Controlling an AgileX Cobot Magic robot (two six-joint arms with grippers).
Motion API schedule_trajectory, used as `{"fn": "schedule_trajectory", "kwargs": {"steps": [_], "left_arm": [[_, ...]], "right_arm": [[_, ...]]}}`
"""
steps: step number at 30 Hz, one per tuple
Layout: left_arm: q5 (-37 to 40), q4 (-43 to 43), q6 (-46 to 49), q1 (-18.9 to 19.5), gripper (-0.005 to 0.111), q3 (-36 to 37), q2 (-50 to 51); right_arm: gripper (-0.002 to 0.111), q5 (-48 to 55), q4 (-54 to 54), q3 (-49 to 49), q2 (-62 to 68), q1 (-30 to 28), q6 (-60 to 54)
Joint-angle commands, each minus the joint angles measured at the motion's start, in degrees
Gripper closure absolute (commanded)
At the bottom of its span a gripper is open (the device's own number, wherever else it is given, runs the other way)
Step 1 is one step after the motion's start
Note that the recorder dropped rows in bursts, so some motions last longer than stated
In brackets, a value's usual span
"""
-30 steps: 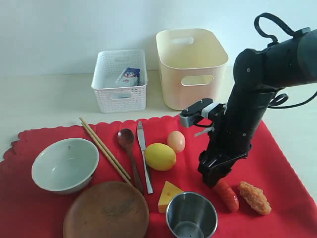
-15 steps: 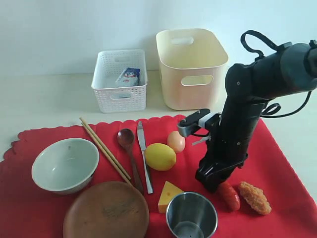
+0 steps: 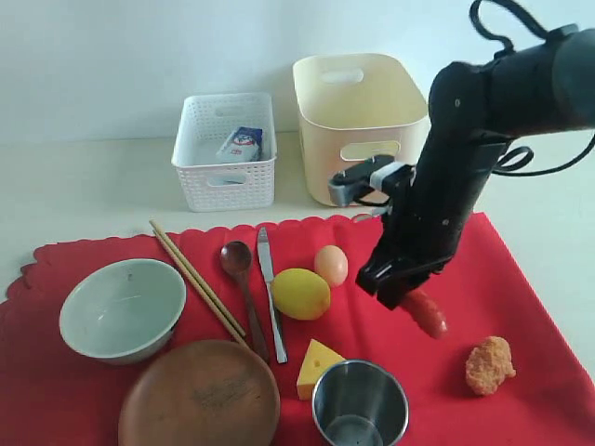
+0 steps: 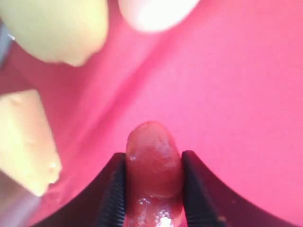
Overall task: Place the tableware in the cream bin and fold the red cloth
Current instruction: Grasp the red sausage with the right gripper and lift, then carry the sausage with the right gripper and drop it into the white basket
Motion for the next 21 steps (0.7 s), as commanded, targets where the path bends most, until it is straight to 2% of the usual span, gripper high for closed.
{"fn": "schedule_trajectory", "kwargs": {"steps": [1,8,11,16,21], "left_arm": [[-0.5,-0.1,-0.1,-0.3,0.107,0.1,-0.4],[-0.5,-0.1,-0.2,-0.3,0.107,0.1,-0.4],[-0.5,-0.1,-0.2,-0.3,0.107,0.1,-0.4],[-0.5,-0.1,-0.1,-0.3,0.107,0.1,-0.4],[-0.5,-0.1,-0.1,-0.3,0.107,0.1,-0.4]], "right_arm": [[0.108,-2.1,5.8,-0.5,-5.7,0.1,-1.8],[0.108,-3.1,29.6,-0.5,-11.3,1.3,-19.2],[0.108,-7.8,30.4,-0.5,-11.1,5.3,-20.6],[0.108,-22.0,30.4,-1.6,-8.6,13.6,-20.5],[0.108,-25.2,29.9,-9.4,-2.6,16.8,-18.0]]}}
